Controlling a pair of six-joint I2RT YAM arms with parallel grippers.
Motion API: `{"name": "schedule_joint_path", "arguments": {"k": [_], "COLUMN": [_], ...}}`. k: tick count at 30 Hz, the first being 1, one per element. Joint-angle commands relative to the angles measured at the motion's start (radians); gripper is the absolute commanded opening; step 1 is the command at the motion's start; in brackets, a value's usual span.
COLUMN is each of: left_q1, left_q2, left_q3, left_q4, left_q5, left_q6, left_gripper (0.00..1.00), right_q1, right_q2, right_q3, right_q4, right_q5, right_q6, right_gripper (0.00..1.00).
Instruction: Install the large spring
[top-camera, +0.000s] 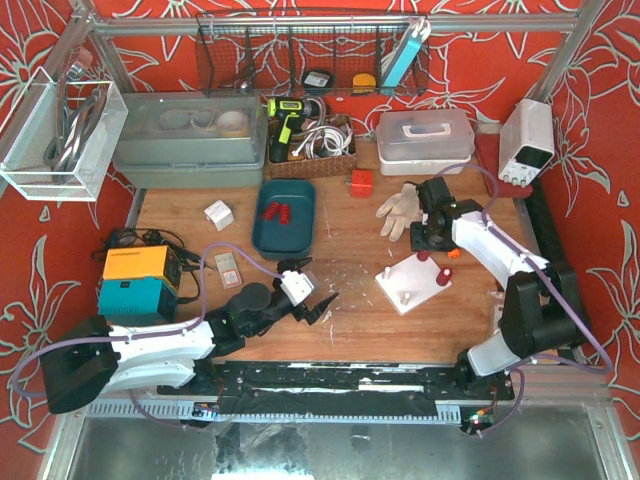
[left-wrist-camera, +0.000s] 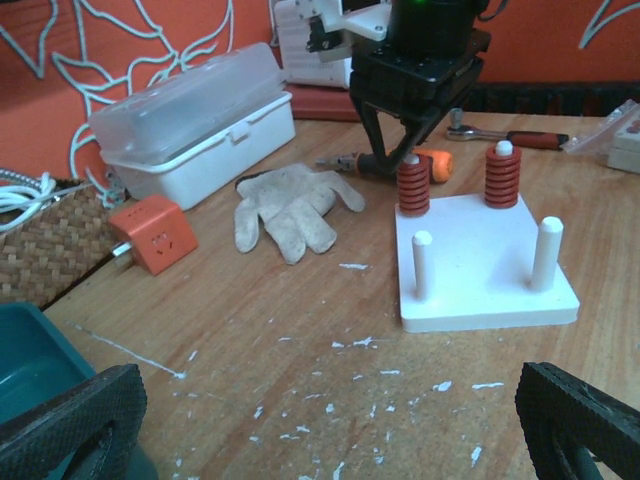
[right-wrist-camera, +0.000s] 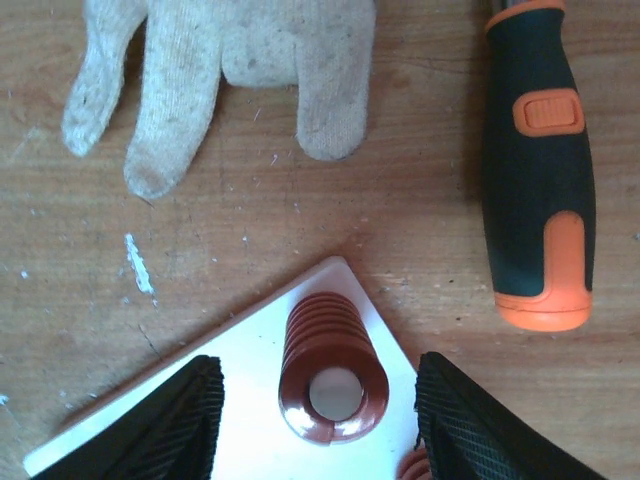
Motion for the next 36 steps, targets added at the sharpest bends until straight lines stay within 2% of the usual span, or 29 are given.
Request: {"name": "schedule_joint_path", "arguments": {"k": [1, 8, 13, 16, 19, 22, 24, 30, 33, 34, 36], "left_q1": [-0.003, -0.003, 0.032, 0.11, 0.209, 0.308, 0.363, 0.516, 0.547, 0.553, 0.562], "left_q2": [-0.007, -0.049, -0.042, 0.005, 0.06, 0.12, 0.162, 0.354, 0.468, 0.506, 0.577], "left_q3": [0.01, 0.025, 0.148, 0.24, 0.311, 0.374, 0.396, 0.476, 0.544, 0.569, 0.611], "left_q4": [-0.016, -0.04, -0.224, -0.366, -0.454, -0.511, -0.511, -0.517, -0.555, -0.565, -0.577], "left_q5": [-0.055, -0.166, -0.263, -0.284, -0.272, -0.243, -0.225, -0.089, -0.041, -0.027, -0.018], "left_q6": [-0.006, -0.078, -0.215, -0.325, -0.4, -0.421, -0.421, -0.466, -0.462, -0.459, -0.458], "left_gripper": [1.0, 1.0, 1.0, 1.0, 1.0, 0.99, 0.88, 0.64, 0.43, 0.38, 0.37], "right_q1": [-0.003, 0.041, 0.135, 0.198, 0.239, 0.266, 0.276, 0.289, 0.297, 0.3, 0.306], "right_q2": [-0.026, -0.193, -0.359, -0.453, -0.471, -0.475, -0.484, -0.518, -0.539, -0.55, -0.562], "right_q3": [-0.003, 0.025, -0.047, -0.19, -0.252, -0.303, -0.331, -0.404, -0.428, -0.436, -0.457], "right_q4": [0.01, -0.006, 0.106, 0.268, 0.322, 0.365, 0.393, 0.487, 0.512, 0.517, 0.545], "right_q5": [-0.002, -0.033, -0.068, -0.056, -0.034, -0.013, -0.008, -0.052, -0.045, -0.038, -0.037], "right_q6": [0.022, 0.041, 0.051, 0.067, 0.09, 0.097, 0.107, 0.144, 0.153, 0.16, 0.17], "right_gripper": [0.58, 0.73, 0.82, 0.89, 0.98, 0.99, 0.99, 0.98, 0.97, 0.97, 0.97]}}
